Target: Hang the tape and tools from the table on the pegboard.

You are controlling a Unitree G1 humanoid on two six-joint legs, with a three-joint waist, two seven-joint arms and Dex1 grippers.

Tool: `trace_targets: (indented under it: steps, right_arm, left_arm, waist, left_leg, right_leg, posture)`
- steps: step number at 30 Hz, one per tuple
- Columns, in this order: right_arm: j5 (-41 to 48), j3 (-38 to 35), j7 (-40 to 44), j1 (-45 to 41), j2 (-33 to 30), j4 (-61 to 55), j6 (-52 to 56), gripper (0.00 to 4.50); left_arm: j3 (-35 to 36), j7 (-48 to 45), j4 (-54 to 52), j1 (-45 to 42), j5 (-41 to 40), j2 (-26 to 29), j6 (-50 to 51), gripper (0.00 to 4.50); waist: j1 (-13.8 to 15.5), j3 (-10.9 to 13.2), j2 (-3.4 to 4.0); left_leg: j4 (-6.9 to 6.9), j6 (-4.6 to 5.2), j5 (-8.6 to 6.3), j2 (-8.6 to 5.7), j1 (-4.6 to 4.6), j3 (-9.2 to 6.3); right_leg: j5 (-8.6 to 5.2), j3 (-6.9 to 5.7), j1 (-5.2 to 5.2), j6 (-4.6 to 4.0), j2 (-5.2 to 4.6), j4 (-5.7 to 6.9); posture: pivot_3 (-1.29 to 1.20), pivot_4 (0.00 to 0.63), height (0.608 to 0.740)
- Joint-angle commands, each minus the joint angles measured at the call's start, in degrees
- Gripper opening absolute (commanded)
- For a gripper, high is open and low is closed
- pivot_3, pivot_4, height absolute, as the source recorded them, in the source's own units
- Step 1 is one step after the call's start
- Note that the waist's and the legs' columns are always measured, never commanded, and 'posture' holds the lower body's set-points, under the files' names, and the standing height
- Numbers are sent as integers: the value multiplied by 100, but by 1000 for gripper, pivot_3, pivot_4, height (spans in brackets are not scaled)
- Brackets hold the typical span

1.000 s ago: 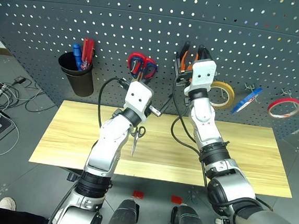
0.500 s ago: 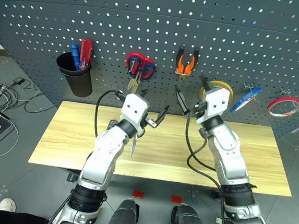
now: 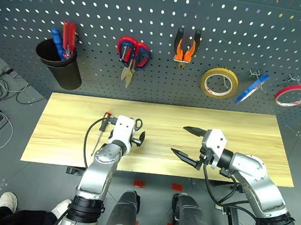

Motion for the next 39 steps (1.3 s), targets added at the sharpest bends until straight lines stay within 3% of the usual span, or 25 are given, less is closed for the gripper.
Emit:
trace_targets:
  steps: [1,8,20,23,36,39]
  right_arm:
    - [94,97,200,-10,-43,-346,-33,4456]
    - [107,165,173,-161,90,-316,134,4456]
    - [111,56,2,-95,124,-351,283,4456]
    - [92,81,-43,-110,151,-327,284,4500]
    - [12,53,-146,-271,230,-77,227,4500]
    - [9,50,-132,-298,240,-12,192,4500]
  left_arm:
    - [144,12,-48,-8,17,151,113,4500]
    - [154,-14,328,-170,27,329,167,4500]
    - [87,-397,972,-506,-217,315,208,4500]
    - [72,-415,989,-547,-179,379,151,3951]
    - [90,-522,923,-448,-278,393,138,172]
    - [93,-515,948,-499,-273,390,115,172]
  waist:
    - [1,106,-3]
    - [7,345,2]
    - [25,416,5]
    - [22,425,5]
    - [26,443,16]
    - [27,444,17]
  left_leg:
    - [0,0,0,2,0,0]
    - [4,-1,1,6,-1,0]
    - [2,-3,2,6,0,0]
    - [2,-3,2,6,0,0]
    - [-3,-4,2,9,0,0]
    - [-4,-4,2,9,0,0]
  right_leg:
    - [0,-1,0,0,-1,0]
    - [1,-1,-1,1,-7,6]
    - [1,-3,-2,2,-11,6]
    - [1,-3,-2,2,-11,5]
    - [1,-3,-3,4,-12,1]
    - [1,-3,-3,4,-12,0]
  posture:
    - [33,465,740]
    - [28,487,740]
    - [25,494,740]
    - [30,491,740]
    - [40,490,740]
    - [43,481,740]
